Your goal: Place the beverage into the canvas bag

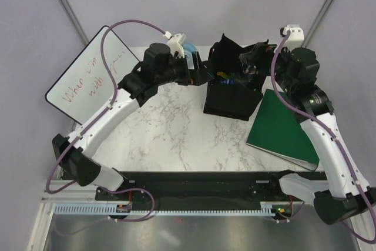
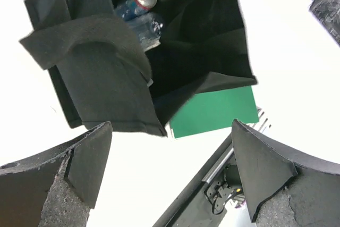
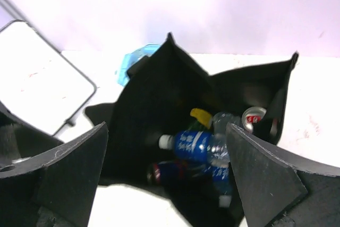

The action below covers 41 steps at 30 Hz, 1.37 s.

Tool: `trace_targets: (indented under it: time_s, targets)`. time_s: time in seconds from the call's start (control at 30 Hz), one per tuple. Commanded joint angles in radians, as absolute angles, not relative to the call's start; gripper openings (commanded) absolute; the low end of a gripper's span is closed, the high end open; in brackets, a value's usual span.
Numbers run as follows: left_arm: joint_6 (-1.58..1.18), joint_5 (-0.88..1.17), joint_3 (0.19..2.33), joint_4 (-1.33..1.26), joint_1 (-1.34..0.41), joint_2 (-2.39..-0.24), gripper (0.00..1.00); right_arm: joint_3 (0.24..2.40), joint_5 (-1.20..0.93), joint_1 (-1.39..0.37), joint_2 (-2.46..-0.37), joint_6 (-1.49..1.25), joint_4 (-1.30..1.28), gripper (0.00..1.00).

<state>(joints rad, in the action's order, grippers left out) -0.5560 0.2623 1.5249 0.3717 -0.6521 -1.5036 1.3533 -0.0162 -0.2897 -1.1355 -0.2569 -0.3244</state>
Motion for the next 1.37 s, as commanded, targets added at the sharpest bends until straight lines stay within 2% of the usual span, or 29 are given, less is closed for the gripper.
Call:
trace_targets:
  time_s: [0.0, 0.2, 0.37, 0.57, 1.33]
  targets:
    - [-0.456, 0.192, 1.525, 0.429, -0.655, -1.337, 1.00, 1.419, -0.078, -0.287, -1.052, -0.362, -0.486, 0.98]
    - [-0.411, 0.166, 1.422, 0.449, -0.655, -1.076, 1.00, 1.362, -0.106, -0.288, -0.927, -0.544, -0.528, 0.98]
    - [-0.434, 0.198, 1.301, 0.453, -0.655, -0.905, 1.00, 1.373, -0.022, -0.288, -0.878, -0.574, -0.632, 0.98]
    - [-0.413, 0.175, 1.215, 0.491, -0.653, -0.752, 1.00, 1.348, -0.043, -0.287, -0.793, -0.569, -0.650, 0.98]
    - [-0.396, 0.129, 1.253, 0.523, -0.655, -0.729, 1.00, 1.365, -0.044, -0.288, -0.765, -0.540, -0.667, 0.98]
